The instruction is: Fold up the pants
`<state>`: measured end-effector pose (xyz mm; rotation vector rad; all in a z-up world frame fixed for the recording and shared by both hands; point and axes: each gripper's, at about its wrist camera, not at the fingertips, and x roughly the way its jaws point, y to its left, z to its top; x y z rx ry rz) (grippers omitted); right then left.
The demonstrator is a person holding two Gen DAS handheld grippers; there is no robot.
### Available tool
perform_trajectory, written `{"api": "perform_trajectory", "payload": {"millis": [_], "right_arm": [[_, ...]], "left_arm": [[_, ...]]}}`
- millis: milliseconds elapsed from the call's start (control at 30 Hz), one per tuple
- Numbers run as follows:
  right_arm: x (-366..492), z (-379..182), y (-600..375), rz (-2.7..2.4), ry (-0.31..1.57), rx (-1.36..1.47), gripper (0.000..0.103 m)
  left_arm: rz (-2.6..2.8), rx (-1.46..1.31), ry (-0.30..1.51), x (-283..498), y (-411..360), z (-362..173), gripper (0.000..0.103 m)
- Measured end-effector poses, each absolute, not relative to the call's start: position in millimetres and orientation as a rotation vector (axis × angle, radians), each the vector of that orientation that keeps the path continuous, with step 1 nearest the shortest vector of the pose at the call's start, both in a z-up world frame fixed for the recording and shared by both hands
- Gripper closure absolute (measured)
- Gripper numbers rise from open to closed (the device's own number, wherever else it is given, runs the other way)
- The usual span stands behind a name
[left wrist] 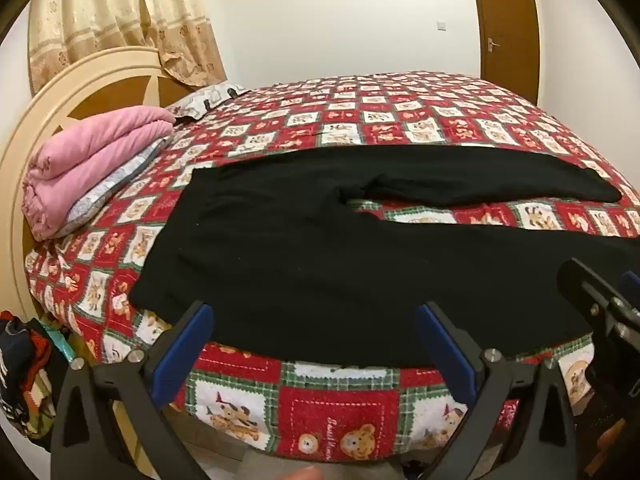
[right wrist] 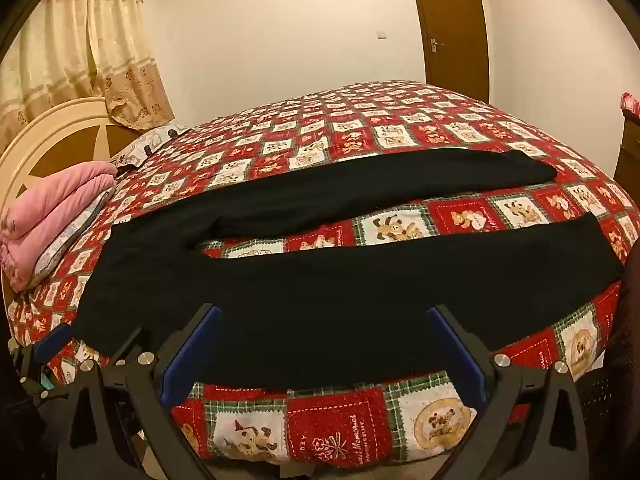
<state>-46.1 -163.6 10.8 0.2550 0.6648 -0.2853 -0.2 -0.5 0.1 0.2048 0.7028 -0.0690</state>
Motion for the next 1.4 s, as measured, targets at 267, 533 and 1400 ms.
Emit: {"api": "perform_trajectory", "payload": {"millis": [267,533,1400], "right_arm": [[-45,9,-163,-0.292,0.679,0.248,0.001],[-45,5,-161,-0.292,0.686,0.255,0.001],[-47,7,-164,-0.296,0.698,0.270,0.001]], "left_arm": [[-0.039,0.255,0.706,-6,-17,-6,0.000],[-0.063,0.224,0.720,-3,-4,-2,0.000],[-0.063,0.220,0.724,-3,-1,-2,0.000]]}}
